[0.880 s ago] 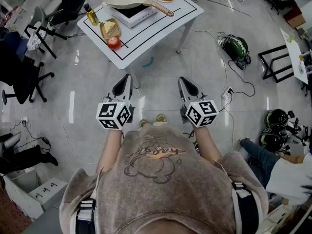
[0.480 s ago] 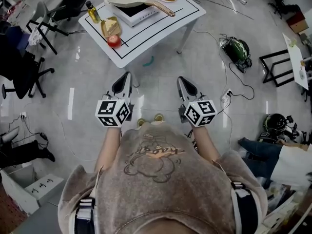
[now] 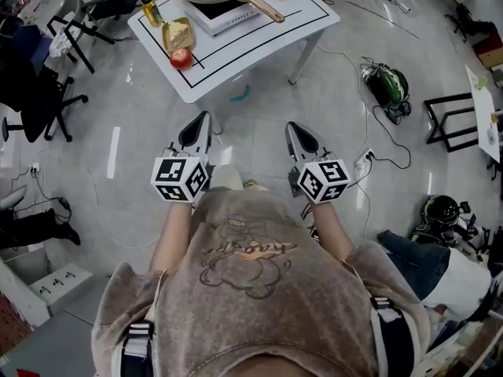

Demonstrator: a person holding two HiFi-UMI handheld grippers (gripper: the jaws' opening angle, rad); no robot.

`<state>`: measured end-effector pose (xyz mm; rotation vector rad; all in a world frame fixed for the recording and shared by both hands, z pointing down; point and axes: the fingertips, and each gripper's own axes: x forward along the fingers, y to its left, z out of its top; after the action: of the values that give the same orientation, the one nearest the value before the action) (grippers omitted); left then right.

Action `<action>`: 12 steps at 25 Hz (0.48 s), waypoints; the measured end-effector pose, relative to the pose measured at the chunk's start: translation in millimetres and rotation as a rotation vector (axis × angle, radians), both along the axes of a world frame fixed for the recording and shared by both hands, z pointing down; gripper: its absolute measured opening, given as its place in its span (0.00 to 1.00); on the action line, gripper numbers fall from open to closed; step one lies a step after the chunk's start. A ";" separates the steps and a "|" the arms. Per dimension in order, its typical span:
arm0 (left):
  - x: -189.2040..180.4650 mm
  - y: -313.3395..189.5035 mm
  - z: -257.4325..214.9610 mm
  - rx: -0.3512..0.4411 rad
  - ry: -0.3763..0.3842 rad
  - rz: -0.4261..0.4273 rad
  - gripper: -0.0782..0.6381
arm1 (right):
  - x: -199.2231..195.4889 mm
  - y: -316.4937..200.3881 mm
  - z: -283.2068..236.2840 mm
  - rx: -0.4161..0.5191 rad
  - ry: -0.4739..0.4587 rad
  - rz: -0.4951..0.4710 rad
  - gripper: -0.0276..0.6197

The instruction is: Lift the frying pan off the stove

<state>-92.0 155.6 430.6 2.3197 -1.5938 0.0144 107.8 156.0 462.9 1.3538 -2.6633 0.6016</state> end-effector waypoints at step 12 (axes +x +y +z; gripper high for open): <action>1.3 -49.6 5.4 0.012 0.000 -0.022 0.12 | -1.3 -52.9 12.6 -0.011 0.004 -0.028 0.04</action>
<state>-90.7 106.0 435.9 2.3108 -1.6230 0.0001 106.5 103.1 475.5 1.3112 -2.6671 0.6094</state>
